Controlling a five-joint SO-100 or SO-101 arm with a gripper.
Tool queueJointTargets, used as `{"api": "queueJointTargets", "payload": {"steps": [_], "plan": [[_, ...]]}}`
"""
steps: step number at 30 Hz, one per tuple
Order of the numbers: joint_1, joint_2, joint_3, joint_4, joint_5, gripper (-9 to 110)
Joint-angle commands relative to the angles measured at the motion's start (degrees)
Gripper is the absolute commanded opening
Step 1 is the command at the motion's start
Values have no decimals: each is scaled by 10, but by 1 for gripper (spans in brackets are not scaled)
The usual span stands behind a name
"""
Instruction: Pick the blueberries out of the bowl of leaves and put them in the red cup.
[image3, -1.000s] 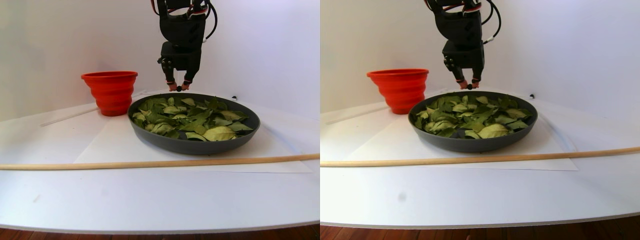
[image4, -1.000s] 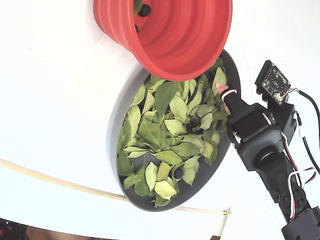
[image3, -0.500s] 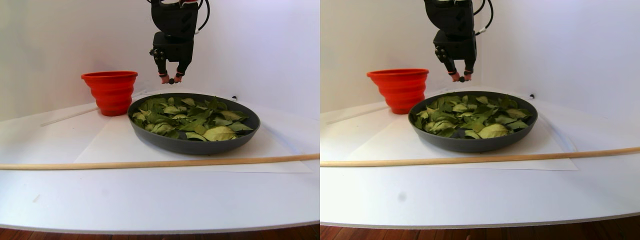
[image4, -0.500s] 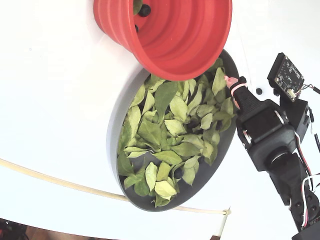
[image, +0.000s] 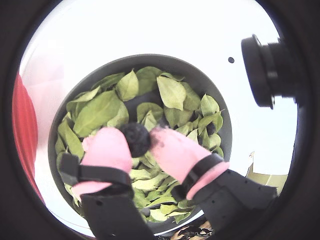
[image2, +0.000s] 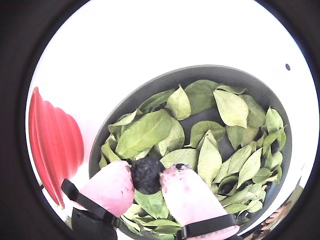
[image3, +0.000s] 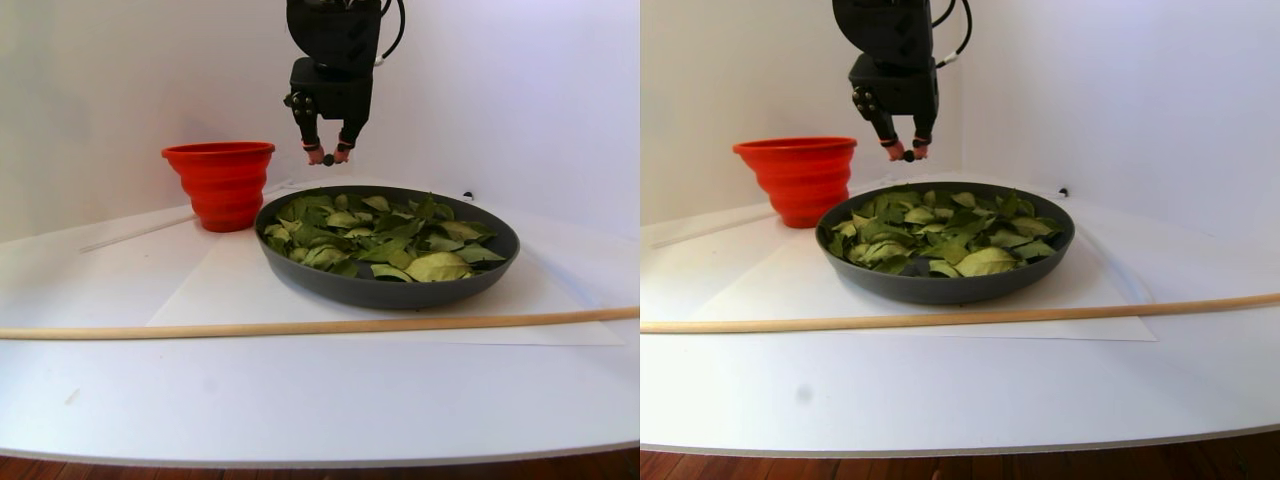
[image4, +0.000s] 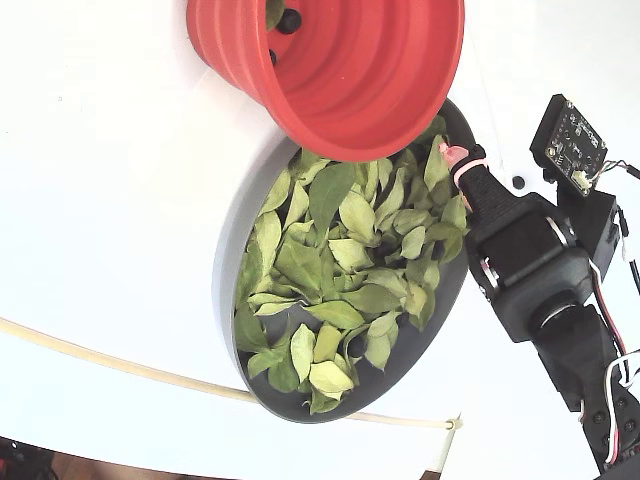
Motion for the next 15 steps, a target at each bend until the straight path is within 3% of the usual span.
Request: {"api": "queueJointTargets", "payload": {"steps": [1, 15], "plan": [[-8, 102, -7, 1, -4, 10], [-40, 160, 21, 2, -11, 10]]}}
